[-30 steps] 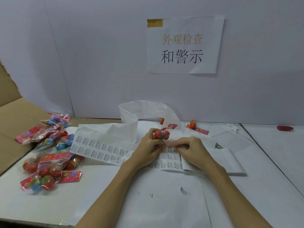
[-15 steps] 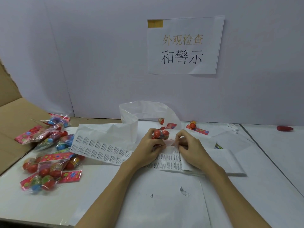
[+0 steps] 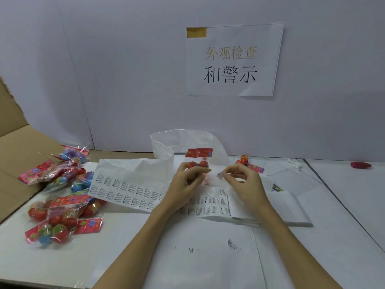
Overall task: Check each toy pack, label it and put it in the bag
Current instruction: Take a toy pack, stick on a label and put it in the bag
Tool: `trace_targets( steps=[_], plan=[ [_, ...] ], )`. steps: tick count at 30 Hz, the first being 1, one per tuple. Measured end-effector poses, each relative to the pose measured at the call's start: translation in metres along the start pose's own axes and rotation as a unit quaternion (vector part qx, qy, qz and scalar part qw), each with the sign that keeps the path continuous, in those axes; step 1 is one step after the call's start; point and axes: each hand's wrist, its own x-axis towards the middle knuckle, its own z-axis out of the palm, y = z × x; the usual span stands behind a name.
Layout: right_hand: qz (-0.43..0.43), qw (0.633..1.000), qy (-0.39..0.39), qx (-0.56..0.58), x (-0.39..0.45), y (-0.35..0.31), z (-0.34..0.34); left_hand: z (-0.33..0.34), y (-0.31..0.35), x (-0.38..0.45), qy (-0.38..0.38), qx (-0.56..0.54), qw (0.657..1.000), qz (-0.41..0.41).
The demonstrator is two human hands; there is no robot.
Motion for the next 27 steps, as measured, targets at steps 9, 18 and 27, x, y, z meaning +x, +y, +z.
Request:
trace_targets(
  steps=[9,18,27],
  plan=[
    [0.120,0.889,-0.003,0.442,-0.007,-0.028,0.003,-0.009,0.025,-0.001,0.077,-0.292,0.947,-0.109],
    [0.066,0.967,-0.006,0.245,-0.017,-0.033,0.015,-0.003,0.030,0.001,0.051,-0.296,0.948,-0.108],
    [0.041,0.985,-0.018,0.169,-0.018,-0.030,0.019,-0.003,0.028,0.002,0.041,-0.298,0.948,-0.104]
  ],
)
